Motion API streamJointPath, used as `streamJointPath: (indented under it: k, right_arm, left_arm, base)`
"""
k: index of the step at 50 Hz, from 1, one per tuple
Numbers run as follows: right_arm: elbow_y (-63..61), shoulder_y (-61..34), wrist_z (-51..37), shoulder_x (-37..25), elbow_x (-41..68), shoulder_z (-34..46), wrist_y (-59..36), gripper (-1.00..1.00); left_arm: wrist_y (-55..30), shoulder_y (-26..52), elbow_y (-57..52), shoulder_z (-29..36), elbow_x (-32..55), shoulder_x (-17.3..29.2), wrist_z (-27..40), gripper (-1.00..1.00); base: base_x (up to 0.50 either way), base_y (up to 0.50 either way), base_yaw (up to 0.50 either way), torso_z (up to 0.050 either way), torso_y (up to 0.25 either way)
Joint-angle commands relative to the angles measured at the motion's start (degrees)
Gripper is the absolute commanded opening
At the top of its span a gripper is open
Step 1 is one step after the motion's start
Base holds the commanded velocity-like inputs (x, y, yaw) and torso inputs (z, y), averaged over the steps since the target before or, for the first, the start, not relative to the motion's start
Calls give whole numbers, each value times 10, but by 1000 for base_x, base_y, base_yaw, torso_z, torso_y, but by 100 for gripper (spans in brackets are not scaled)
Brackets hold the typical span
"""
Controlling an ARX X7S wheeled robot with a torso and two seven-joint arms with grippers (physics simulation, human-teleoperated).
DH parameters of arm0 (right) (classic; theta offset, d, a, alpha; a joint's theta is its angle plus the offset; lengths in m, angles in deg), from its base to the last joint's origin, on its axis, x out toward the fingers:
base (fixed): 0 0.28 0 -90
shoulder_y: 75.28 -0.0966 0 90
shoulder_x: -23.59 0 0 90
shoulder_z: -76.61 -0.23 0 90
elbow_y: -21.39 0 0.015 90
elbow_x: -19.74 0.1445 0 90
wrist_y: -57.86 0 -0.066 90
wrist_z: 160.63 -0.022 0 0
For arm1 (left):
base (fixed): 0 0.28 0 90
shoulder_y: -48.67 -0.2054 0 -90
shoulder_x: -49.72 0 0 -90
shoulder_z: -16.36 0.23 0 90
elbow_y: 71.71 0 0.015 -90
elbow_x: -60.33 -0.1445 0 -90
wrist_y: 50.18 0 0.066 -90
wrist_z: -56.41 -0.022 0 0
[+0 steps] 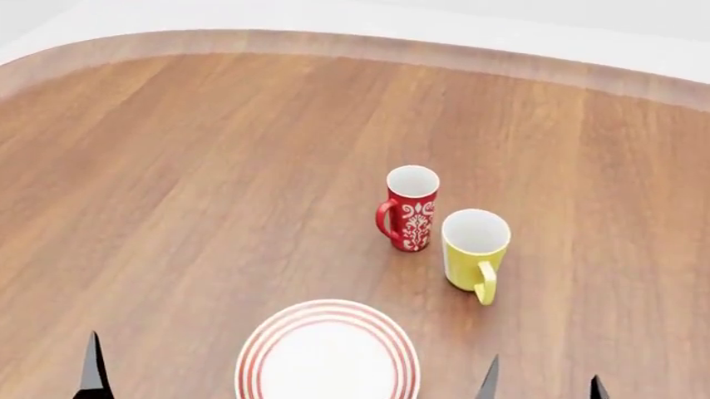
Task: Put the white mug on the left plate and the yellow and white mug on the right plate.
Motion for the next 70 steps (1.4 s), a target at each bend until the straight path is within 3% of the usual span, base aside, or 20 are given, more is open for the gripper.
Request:
streamJointPath:
  k: [1,19,32,40,47,58,70]
  right_arm:
    - [-18,8,14,-24,0,13,-14,100]
    - [-230,22,69,-222,77,1,-277,100]
    - [-311,79,169,-322,174,-21,-333,100]
    - [-340,129,210,-352,201,-38,-320,100]
    - [-363,157,244,-376,139,21,-300,100]
    - [-356,100,276,-377,102,106,-336,100]
    - [-257,-60,348,-324,78,202,-388,100]
  left_arm:
    - [-13,-21,-55,-25,22,13,12,100]
    - [-22,-101,-230,-96,84,30,43,100]
    - [-1,-103,-230,-104,95,28,46,100]
    - [-2,-89,-214,-99,98,29,46,100]
    - [-1,-88,-209,-110,106,32,52,100]
    - [0,-92,-215,-111,111,35,55,100]
    - [7,-95,-210,-104,110,33,56,100]
  base:
    - [0,0,0,0,0]
    - [0,0,0,0,0]
    - [0,0,0,0,0]
    - [0,0,0,0,0]
    - [0,0,0,0,0]
    - [0,0,0,0,0]
    - [0,0,0,0,0]
